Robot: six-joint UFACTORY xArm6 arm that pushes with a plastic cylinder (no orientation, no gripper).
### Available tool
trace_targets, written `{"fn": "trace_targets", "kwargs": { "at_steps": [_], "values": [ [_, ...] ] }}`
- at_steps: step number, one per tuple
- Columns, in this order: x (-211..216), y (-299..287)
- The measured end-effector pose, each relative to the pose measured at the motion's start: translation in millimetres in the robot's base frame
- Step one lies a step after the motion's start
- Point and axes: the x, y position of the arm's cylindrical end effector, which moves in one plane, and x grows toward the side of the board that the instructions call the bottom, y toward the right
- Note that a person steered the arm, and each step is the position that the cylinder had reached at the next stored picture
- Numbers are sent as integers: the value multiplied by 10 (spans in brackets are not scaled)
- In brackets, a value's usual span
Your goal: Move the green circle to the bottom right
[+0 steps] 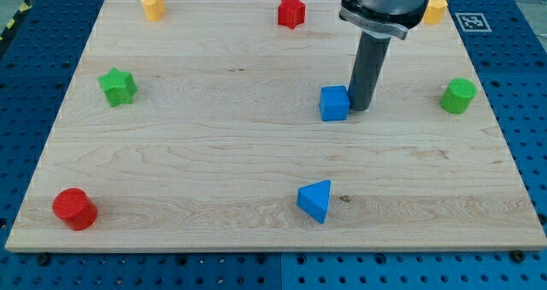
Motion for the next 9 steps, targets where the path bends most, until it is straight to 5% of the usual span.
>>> {"fn": "trace_targets", "kwargs": {
  "at_steps": [2,3,4,5,9],
  "values": [
    [-272,49],
    [-735,450],
    [-769,1075],
    [-599,1451],
    [-14,1421]
  ]
}}
